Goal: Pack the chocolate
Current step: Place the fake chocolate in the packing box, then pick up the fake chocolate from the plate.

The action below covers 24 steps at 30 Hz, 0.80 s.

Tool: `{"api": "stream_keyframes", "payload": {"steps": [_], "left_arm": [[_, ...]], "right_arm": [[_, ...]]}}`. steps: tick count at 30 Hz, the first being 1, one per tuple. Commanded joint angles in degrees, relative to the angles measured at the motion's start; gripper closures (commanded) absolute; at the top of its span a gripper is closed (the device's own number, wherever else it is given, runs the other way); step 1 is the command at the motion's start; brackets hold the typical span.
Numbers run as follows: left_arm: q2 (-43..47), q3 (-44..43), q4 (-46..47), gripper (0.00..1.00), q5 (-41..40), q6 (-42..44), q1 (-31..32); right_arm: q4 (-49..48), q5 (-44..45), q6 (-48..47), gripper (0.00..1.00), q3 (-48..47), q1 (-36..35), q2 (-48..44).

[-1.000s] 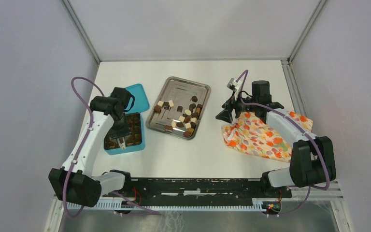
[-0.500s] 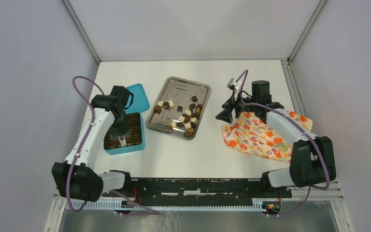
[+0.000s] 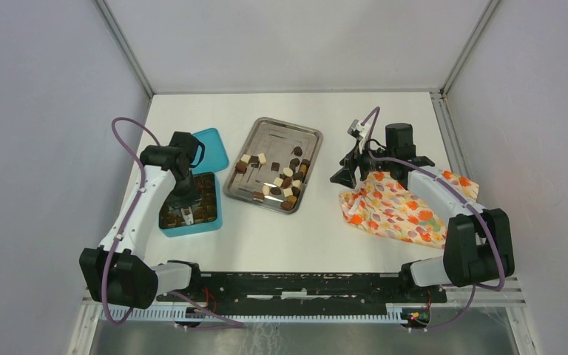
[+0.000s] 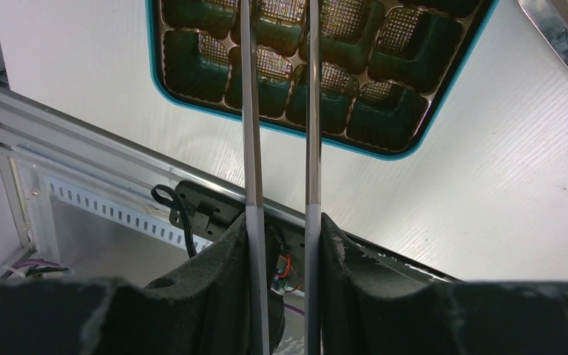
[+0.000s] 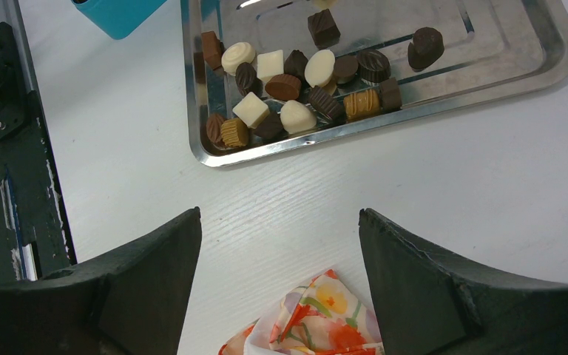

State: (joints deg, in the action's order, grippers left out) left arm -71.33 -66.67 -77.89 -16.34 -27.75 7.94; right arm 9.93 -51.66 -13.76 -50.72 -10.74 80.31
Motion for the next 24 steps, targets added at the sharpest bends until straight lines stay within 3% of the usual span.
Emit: {"api": "stream_keyframes", "payload": {"steps": [1, 10, 17, 24], "left_arm": [[0.31, -1.12, -0.34, 0.63, -1.21, 1.39, -0.36], [0.66, -2.0, -1.04, 0.57, -1.07, 1.12, -0.36], [0.95, -4.43, -1.94, 0.59, -0.34, 0.73, -0.39], [2.97, -10.17, 2.67, 0.61, 12.95, -0.2, -0.25]], "right_arm": [[-1.85, -1.08, -0.35, 0.17, 0.27, 0.11, -0.59], [-1.9, -1.08, -0.3, 0.17, 0.27, 0.09, -0.68], [-1.88, -1.14, -0.3, 0.17, 0.18, 0.11, -0.68], [-1.95, -1.16, -0.22, 0.17, 0.18, 0.11, -0.6]]}}
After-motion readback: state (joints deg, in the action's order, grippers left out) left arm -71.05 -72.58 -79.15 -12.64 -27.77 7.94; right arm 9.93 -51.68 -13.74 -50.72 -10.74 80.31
